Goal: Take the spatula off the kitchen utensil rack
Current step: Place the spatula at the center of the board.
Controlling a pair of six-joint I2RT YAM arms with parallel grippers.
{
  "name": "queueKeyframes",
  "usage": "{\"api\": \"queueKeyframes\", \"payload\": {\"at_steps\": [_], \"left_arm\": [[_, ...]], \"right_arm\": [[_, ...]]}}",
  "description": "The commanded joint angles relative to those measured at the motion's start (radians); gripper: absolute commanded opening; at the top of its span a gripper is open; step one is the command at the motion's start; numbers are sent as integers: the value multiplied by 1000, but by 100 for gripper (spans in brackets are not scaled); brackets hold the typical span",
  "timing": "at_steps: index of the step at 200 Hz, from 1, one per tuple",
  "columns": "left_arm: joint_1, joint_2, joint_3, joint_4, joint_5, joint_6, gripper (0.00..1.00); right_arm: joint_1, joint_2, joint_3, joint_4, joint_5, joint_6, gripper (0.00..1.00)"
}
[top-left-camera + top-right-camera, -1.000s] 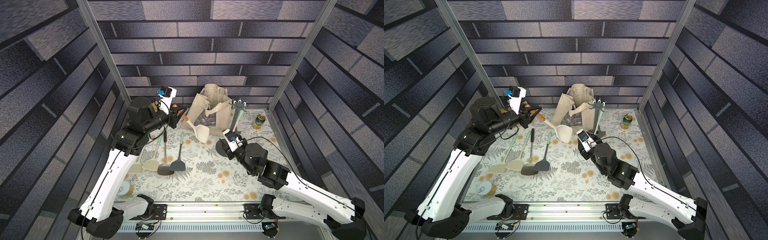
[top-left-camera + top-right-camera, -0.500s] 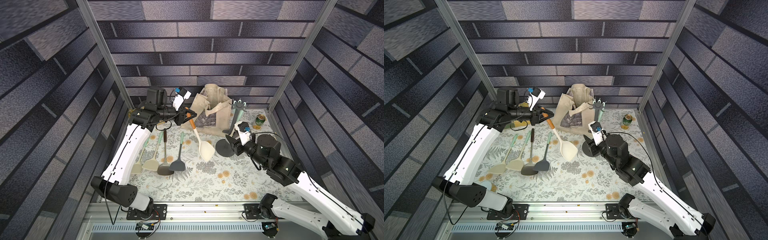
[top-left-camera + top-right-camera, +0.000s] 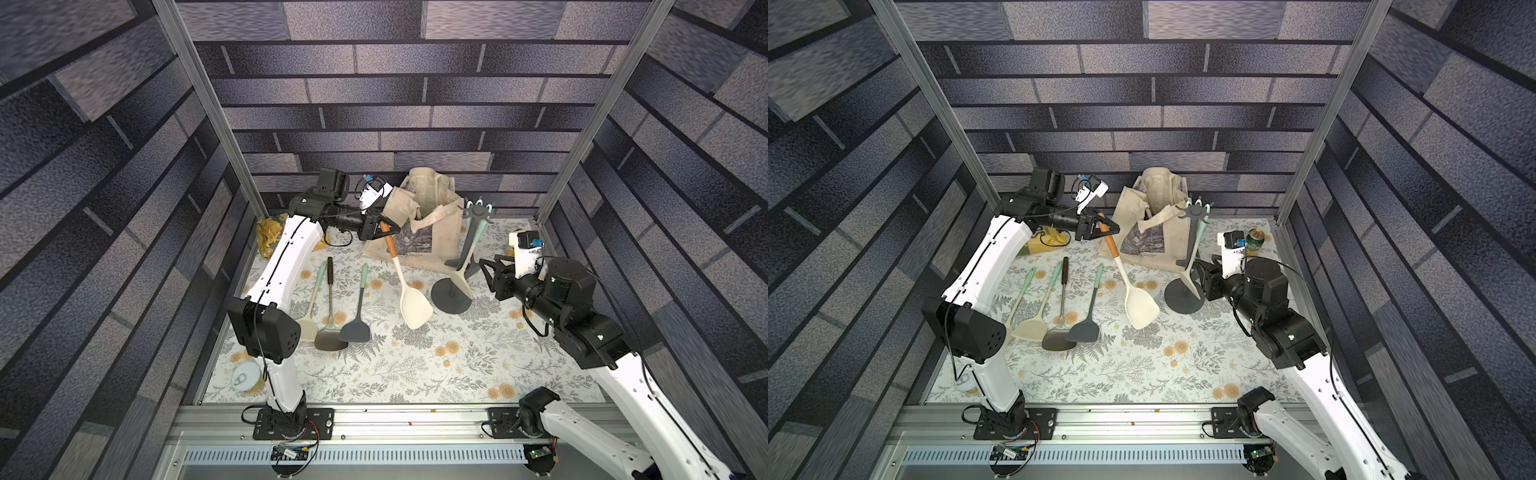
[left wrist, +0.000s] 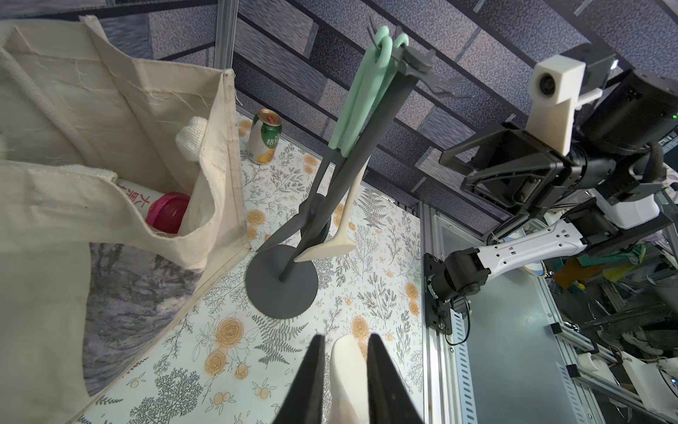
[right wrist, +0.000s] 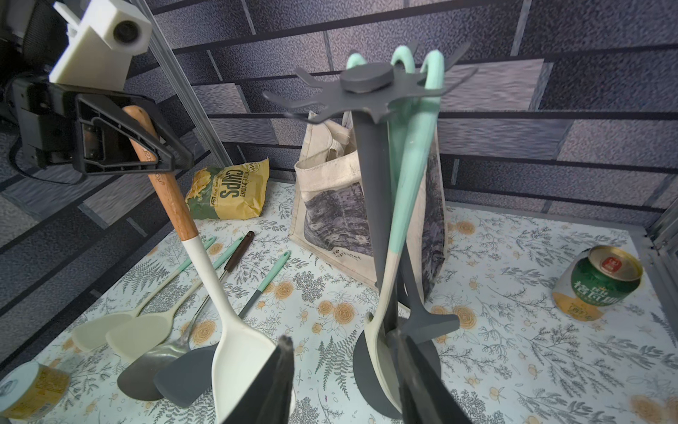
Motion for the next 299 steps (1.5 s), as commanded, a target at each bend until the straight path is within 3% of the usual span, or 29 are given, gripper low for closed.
{"api": "queueKeyframes", "payload": {"at_steps": [1,49,130,162,215,238,299], "left_arm": [[0,18,32,-92,85,91,0],[-10,132,46,-180,71,210,0],[-43,345,99,-216,-1,297,0],[-42,318,-72,34,-10,175,0],[-58,344,-195,333,-225,21,0],[-56,372,-216,436,-336,-42,5],[-30,454,-233,578,-422,-174,23]], "right_arm": [[-73,8,-21,33,-175,109,47],[-207,20,-86,137,-326,192,47],[-253,34,-142,205,-351,200,47],[-253,29,-158,210,-344,193,48],[-253,25,-167,217,-344,178,48],[-253,23,-172,218,-345,173,48],[-254,27,-175,207,-345,154,48]]}}
